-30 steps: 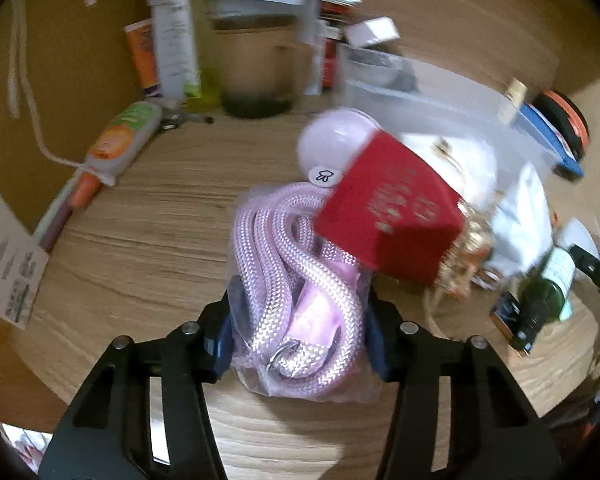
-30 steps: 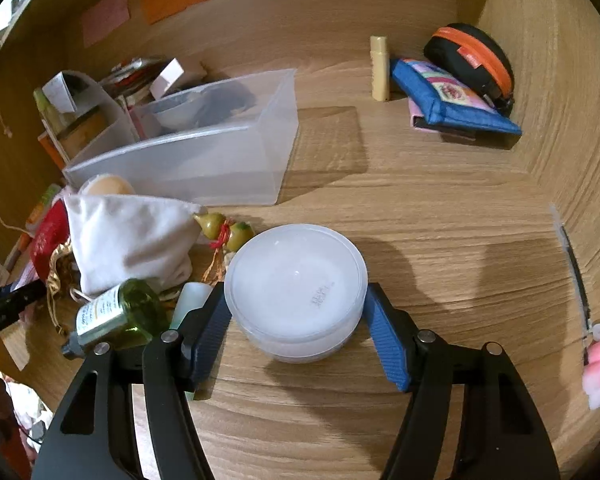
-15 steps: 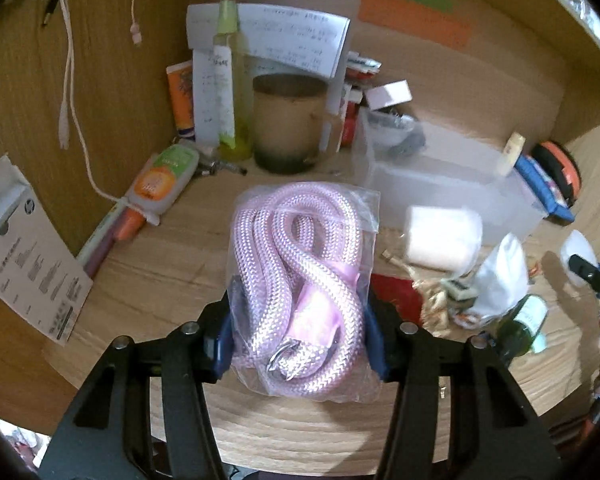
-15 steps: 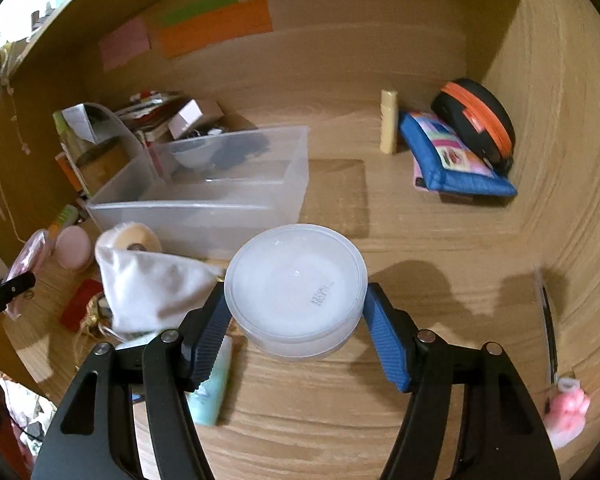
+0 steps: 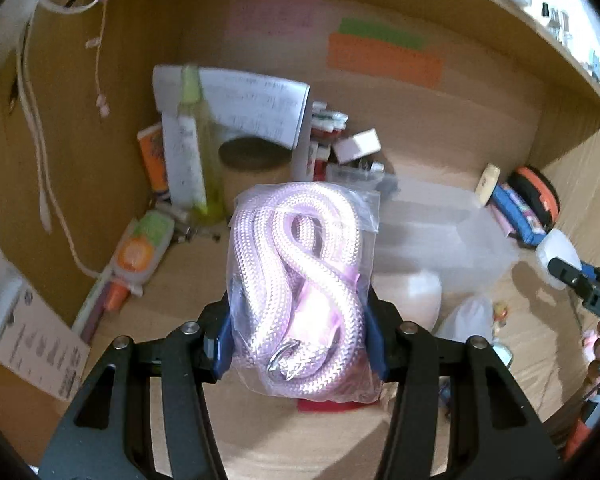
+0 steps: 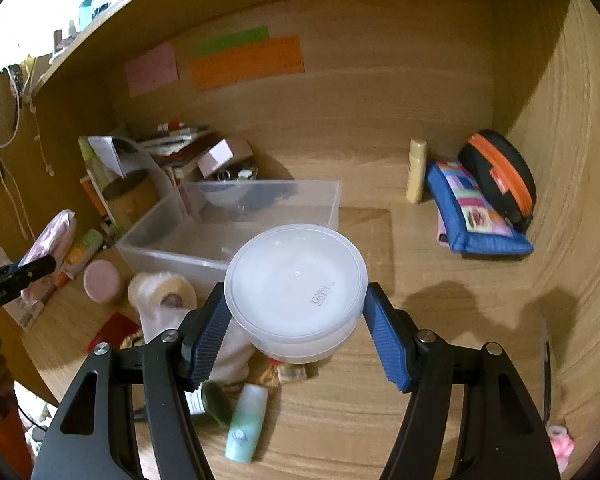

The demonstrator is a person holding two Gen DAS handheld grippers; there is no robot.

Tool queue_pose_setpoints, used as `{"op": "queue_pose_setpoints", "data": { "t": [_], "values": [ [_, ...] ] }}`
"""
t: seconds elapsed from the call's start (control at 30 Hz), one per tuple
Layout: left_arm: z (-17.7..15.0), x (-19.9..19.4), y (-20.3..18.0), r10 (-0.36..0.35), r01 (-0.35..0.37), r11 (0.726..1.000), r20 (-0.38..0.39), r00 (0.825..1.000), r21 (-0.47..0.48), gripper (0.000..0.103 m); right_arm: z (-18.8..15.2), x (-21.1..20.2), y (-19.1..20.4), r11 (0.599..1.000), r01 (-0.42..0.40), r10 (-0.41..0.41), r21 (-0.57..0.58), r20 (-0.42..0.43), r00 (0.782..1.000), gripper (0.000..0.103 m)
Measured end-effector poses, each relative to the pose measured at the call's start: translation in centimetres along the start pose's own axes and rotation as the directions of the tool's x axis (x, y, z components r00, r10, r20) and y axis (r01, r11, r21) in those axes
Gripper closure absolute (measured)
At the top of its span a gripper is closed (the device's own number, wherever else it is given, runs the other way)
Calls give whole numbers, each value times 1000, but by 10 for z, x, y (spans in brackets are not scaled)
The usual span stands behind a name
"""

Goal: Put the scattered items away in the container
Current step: 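Lift the bagged pink rope with the left gripper while the right gripper grasps the white jar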

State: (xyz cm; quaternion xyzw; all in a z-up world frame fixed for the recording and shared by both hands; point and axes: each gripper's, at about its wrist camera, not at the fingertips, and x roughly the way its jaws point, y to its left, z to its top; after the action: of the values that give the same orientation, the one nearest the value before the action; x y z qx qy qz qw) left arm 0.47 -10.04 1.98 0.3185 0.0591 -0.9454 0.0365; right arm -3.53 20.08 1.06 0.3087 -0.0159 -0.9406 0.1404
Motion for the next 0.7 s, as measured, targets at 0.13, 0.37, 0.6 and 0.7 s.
{"op": "queue_pose_setpoints", "data": {
  "t": [0.13,0.37,0.6,0.7],
  "values": [
    [19,-1,-9,-22,22,1000,27,999,17,50,14,2,0,1000,-23,23,0,13,1000,40],
    [48,8,-23,-57,55,998,59,997,37,50,39,7,3,1000,7,-6,-23,46,999,40],
    [69,27,-41,-100,97,993,54,993,62,50,64,23,3,1000,-4,6,-31,57,998,40],
    [77,37,-49,-122,119,990,44,992,72,50,73,30,4,1000,-16,18,-27,71,997,40]
  ]
}}
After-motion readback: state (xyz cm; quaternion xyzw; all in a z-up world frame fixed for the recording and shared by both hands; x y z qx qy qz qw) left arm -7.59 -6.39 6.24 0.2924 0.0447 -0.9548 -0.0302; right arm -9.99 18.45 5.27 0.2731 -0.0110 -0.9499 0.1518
